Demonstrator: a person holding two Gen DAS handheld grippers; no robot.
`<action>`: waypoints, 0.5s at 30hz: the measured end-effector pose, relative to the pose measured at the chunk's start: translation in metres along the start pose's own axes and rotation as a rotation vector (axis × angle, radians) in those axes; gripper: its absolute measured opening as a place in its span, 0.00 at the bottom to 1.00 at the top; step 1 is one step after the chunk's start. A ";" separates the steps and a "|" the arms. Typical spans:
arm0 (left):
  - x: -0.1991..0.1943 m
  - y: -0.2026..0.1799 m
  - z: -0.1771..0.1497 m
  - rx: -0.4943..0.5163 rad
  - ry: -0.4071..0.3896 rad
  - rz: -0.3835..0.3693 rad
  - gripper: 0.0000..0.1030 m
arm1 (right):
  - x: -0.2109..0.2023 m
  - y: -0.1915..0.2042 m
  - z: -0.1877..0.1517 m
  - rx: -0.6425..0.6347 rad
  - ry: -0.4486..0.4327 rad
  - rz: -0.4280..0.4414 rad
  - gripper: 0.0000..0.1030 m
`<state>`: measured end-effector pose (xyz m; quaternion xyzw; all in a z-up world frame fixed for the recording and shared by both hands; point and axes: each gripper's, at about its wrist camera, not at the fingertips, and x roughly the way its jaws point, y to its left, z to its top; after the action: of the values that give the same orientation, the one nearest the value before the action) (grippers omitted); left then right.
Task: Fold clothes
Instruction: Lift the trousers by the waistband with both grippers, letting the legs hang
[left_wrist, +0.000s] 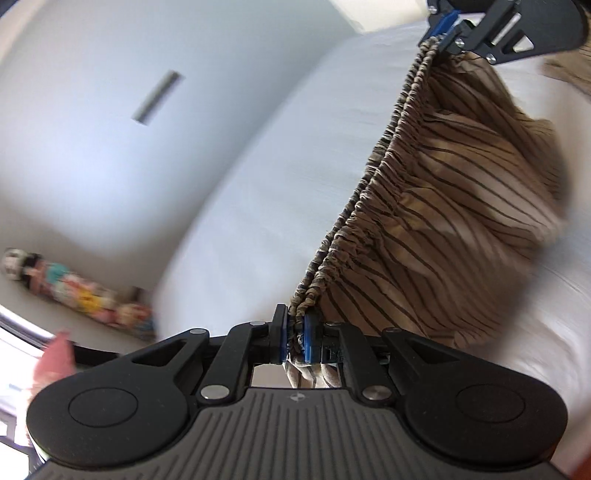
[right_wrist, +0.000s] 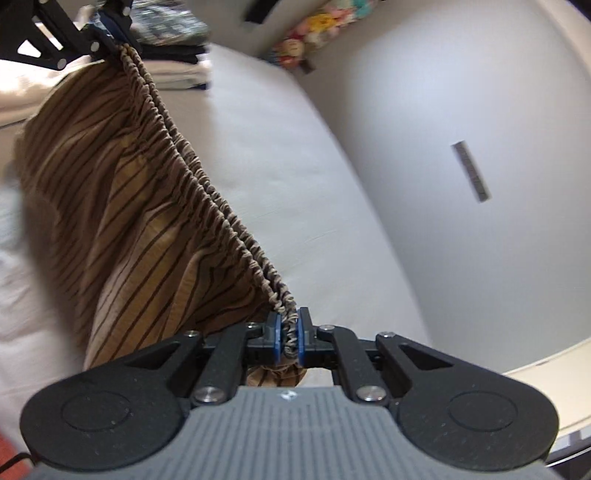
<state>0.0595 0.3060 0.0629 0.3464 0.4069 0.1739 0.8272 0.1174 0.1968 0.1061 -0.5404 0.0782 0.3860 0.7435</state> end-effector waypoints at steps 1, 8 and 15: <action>0.004 0.009 0.008 -0.014 -0.019 0.040 0.09 | 0.006 -0.009 0.007 0.015 -0.012 -0.039 0.08; 0.018 0.066 0.065 -0.121 -0.199 0.325 0.09 | 0.026 -0.074 0.041 0.129 -0.142 -0.331 0.08; 0.003 0.082 0.081 -0.109 -0.339 0.435 0.09 | 0.010 -0.108 0.040 0.176 -0.227 -0.427 0.09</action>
<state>0.1253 0.3306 0.1545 0.4049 0.1686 0.3085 0.8440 0.1836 0.2232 0.1971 -0.4311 -0.0885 0.2702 0.8563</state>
